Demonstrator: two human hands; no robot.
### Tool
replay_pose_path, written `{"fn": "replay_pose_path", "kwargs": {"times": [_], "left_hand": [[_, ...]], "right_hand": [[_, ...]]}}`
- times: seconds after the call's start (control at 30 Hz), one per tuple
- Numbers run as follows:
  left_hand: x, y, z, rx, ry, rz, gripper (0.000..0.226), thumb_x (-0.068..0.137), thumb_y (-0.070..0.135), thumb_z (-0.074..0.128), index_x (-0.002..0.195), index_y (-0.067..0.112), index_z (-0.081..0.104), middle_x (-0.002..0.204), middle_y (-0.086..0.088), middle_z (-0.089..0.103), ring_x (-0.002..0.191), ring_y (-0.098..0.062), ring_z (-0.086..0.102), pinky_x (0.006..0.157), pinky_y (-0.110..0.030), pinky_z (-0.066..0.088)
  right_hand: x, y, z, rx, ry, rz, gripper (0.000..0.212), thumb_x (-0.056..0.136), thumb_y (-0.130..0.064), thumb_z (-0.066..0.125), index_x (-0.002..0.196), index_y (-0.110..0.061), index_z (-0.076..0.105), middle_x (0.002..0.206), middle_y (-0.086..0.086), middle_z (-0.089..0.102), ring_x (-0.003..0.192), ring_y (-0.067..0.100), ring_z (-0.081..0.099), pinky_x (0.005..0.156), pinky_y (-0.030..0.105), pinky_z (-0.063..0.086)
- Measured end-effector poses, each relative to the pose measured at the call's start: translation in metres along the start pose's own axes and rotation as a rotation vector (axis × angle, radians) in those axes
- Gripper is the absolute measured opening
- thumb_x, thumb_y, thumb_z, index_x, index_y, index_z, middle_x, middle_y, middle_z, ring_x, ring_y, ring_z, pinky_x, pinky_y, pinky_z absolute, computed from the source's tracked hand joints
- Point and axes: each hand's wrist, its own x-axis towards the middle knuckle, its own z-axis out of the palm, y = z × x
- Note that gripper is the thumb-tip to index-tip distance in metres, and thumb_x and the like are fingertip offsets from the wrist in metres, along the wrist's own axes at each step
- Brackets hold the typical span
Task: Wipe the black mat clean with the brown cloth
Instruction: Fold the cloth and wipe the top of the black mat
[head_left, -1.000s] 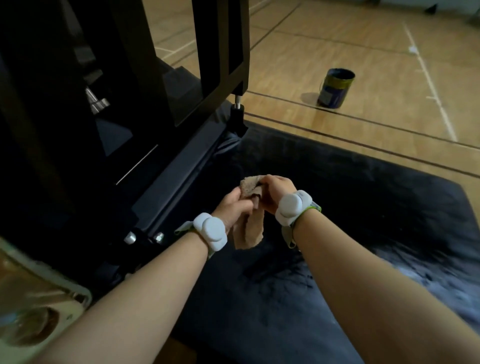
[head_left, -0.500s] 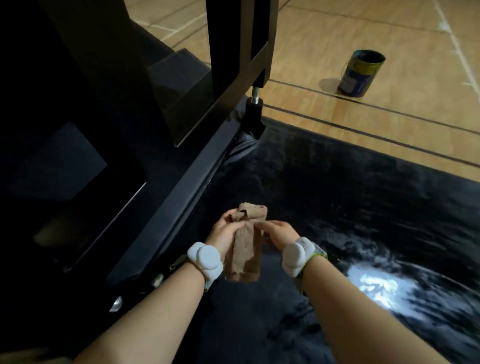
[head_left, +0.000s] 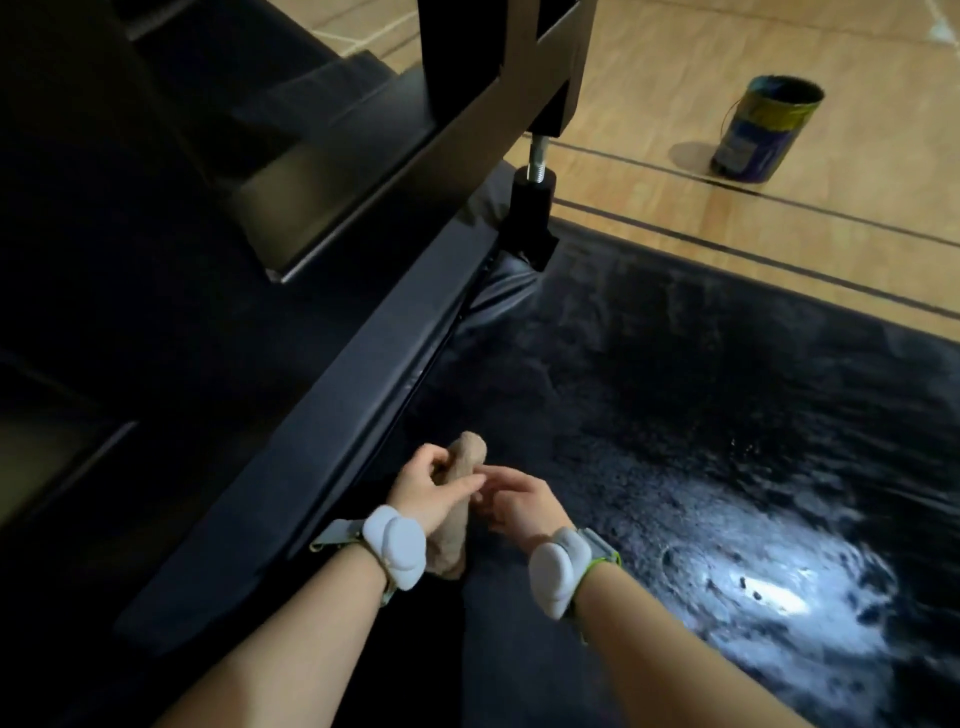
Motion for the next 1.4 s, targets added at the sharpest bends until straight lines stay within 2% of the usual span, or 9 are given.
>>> {"fn": "replay_pose_path", "kwargs": {"times": [0.13, 0.3, 0.53, 0.73, 0.83, 0.97, 1.07, 1.3, 1.4], "left_hand": [[0.037, -0.015, -0.002, 0.311, 0.121, 0.083, 0.009, 0.089, 0.023, 0.06, 0.091, 0.017, 0.055, 0.099, -0.005, 0.055, 0.091, -0.025, 0.056, 0.068, -0.028, 0.037], [0.091, -0.016, 0.009, 0.612, 0.33, 0.191, 0.034, 0.095, 0.033, 0.047, 0.125, 0.019, 0.056, 0.127, 0.0, 0.052, 0.111, -0.027, 0.044, 0.085, -0.039, 0.042], [0.146, -0.029, 0.052, 0.816, 0.238, 0.238, 0.054, 0.095, 0.047, 0.04, 0.144, 0.048, 0.017, 0.156, 0.013, 0.011, 0.13, -0.024, 0.027, 0.104, -0.046, 0.026], [0.144, -0.041, 0.064, 0.867, 0.51, 0.359, 0.036, 0.082, 0.037, 0.066, 0.118, 0.04, 0.06, 0.139, -0.001, 0.047, 0.104, -0.033, 0.048, 0.081, -0.047, 0.039], [0.142, -0.029, 0.077, 0.812, 0.485, 0.245, 0.037, 0.084, 0.034, 0.063, 0.122, 0.036, 0.06, 0.137, -0.003, 0.046, 0.1, -0.034, 0.046, 0.077, -0.045, 0.041], [0.14, -0.035, 0.071, 0.872, 0.424, 0.492, 0.038, 0.073, 0.021, 0.074, 0.111, 0.023, 0.069, 0.118, -0.011, 0.061, 0.079, -0.036, 0.057, 0.056, -0.04, 0.05], [0.145, -0.043, 0.052, 0.939, 0.444, 0.584, 0.026, 0.077, 0.033, 0.067, 0.102, 0.026, 0.073, 0.115, -0.005, 0.065, 0.076, -0.033, 0.06, 0.063, -0.04, 0.05], [0.15, -0.037, 0.055, 0.944, 0.352, 0.594, 0.031, 0.073, 0.021, 0.078, 0.103, 0.023, 0.071, 0.112, -0.008, 0.062, 0.072, -0.033, 0.058, 0.046, -0.033, 0.042], [0.172, -0.034, 0.033, 0.97, 0.436, 0.416, 0.026, 0.087, 0.015, 0.061, 0.111, 0.02, 0.065, 0.12, -0.006, 0.056, 0.089, -0.035, 0.056, 0.056, -0.038, 0.043]], "right_hand": [[0.043, 0.021, -0.044, -0.863, 0.351, -0.132, 0.047, 0.089, -0.018, 0.05, 0.135, -0.028, 0.052, 0.143, 0.002, 0.045, 0.133, 0.024, 0.04, 0.105, 0.027, 0.033], [0.116, 0.027, -0.11, -1.194, 0.447, -0.126, 0.057, 0.099, -0.045, 0.033, 0.15, -0.041, 0.009, 0.16, -0.012, -0.004, 0.148, 0.021, -0.007, 0.117, 0.044, 0.003], [0.143, 0.071, -0.121, -1.242, 0.487, -0.146, 0.053, 0.096, -0.061, 0.012, 0.145, -0.054, -0.009, 0.157, -0.02, -0.015, 0.146, 0.014, -0.016, 0.117, 0.045, -0.004], [0.142, 0.07, -0.118, -1.232, 0.502, -0.168, 0.053, 0.097, -0.06, 0.012, 0.145, -0.053, -0.008, 0.158, -0.02, -0.012, 0.146, 0.014, -0.015, 0.117, 0.045, -0.005], [0.144, 0.072, -0.119, -1.215, 0.528, -0.202, 0.053, 0.097, -0.06, 0.013, 0.146, -0.053, -0.004, 0.158, -0.019, -0.008, 0.147, 0.014, -0.012, 0.117, 0.046, -0.004], [0.143, 0.076, -0.119, -1.213, 0.565, -0.23, 0.053, 0.096, -0.06, 0.016, 0.147, -0.053, 0.001, 0.159, -0.018, -0.003, 0.147, 0.015, -0.008, 0.117, 0.045, -0.002], [0.144, 0.077, -0.119, -1.213, 0.573, -0.235, 0.052, 0.096, -0.06, 0.014, 0.147, -0.052, 0.002, 0.159, -0.018, -0.002, 0.148, 0.015, -0.006, 0.117, 0.045, -0.001], [0.144, 0.079, -0.12, -1.225, 0.586, -0.234, 0.054, 0.095, -0.061, 0.013, 0.147, -0.052, 0.001, 0.159, -0.018, -0.002, 0.148, 0.015, -0.006, 0.118, 0.045, 0.0], [0.144, 0.082, -0.12, -1.227, 0.596, -0.247, 0.054, 0.095, -0.061, 0.013, 0.147, -0.052, 0.002, 0.159, -0.018, -0.001, 0.148, 0.015, -0.005, 0.118, 0.045, 0.001]]}}
